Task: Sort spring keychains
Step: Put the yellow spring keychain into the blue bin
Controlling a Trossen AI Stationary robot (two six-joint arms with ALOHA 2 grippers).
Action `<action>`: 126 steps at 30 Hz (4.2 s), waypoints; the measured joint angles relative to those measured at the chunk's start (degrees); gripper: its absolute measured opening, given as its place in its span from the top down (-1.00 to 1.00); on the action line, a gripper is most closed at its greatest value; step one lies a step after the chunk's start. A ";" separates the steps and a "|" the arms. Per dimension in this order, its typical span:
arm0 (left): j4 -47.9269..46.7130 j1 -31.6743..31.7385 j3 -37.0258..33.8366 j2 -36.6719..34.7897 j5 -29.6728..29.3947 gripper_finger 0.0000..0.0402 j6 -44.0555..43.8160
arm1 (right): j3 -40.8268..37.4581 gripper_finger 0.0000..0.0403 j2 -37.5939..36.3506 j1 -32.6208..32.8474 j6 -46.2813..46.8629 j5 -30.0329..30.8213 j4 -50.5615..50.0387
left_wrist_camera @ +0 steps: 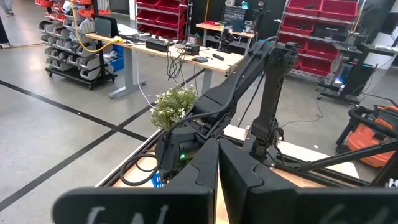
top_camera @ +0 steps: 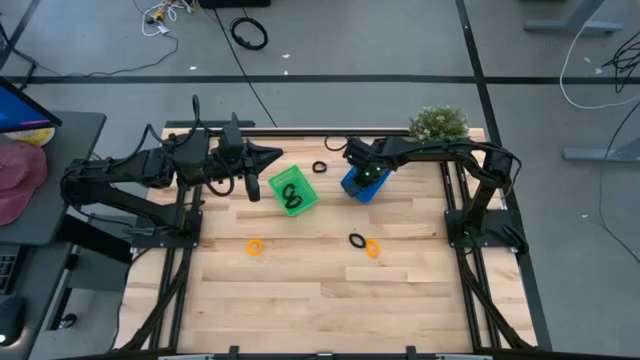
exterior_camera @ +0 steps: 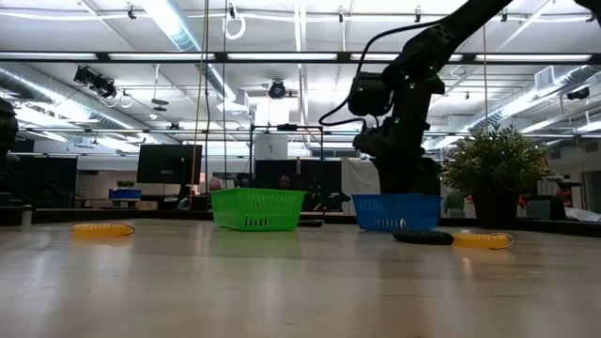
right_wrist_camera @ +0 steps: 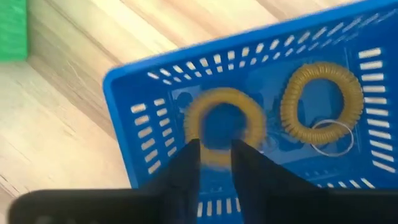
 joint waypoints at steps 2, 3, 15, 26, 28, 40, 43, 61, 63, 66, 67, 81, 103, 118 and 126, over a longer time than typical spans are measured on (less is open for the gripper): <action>0.00 0.00 0.02 0.00 0.00 0.92 0.00 | 0.00 0.44 0.00 0.00 -0.12 -1.37 -0.62; 0.00 -0.02 0.02 0.00 0.00 0.92 0.02 | 0.01 0.41 0.00 0.00 -0.17 -2.04 -0.70; -0.01 -0.02 0.00 0.00 0.00 0.92 0.14 | 10.98 0.33 -5.68 1.24 -3.22 -2.28 -7.93; -0.04 -0.01 0.00 0.00 -0.01 0.92 0.20 | 34.17 0.70 -7.98 3.41 -7.70 2.35 -24.64; -0.04 -0.01 0.01 0.00 -0.02 0.92 0.20 | 37.71 0.90 -8.00 4.44 -9.90 2.43 -26.86; -0.04 0.00 0.02 0.00 -0.18 0.92 0.17 | 47.48 0.99 -8.30 17.67 -30.15 -3.33 -28.98; -0.04 0.00 0.02 0.00 -0.18 0.92 0.02 | 47.84 0.99 -9.32 23.16 -31.02 -3.76 -29.50; -0.11 0.00 0.01 0.00 -0.19 0.92 0.02 | 47.69 0.83 -9.25 38.42 -35.29 2.03 -44.40; -0.11 0.00 0.00 0.00 -0.18 0.92 0.02 | 47.63 0.71 -9.25 38.70 -36.67 1.89 -44.34; -0.11 -0.02 0.02 0.00 -0.19 0.92 0.02 | 45.16 0.49 -9.31 38.67 -39.13 1.75 -44.17; -0.11 -0.01 0.02 0.00 -0.18 0.92 0.02 | 43.87 0.41 -9.25 38.64 -40.04 1.78 -44.35; -0.24 0.00 0.00 0.00 -0.17 0.92 0.02 | 17.42 -0.17 -9.22 40.52 -46.70 1.73 -27.67; -0.28 -0.07 0.01 0.00 1.53 0.92 -0.03 | -12.34 -0.02 -9.22 40.48 -52.32 1.75 2.94; -0.28 -0.07 0.02 0.00 1.53 0.92 -1.53 | -21.00 -0.02 -9.25 40.48 -51.76 1.71 11.78; -0.26 -0.07 0.01 0.00 1.53 0.92 -2.63 | -21.70 0.30 -9.38 40.56 -49.99 2.01 12.52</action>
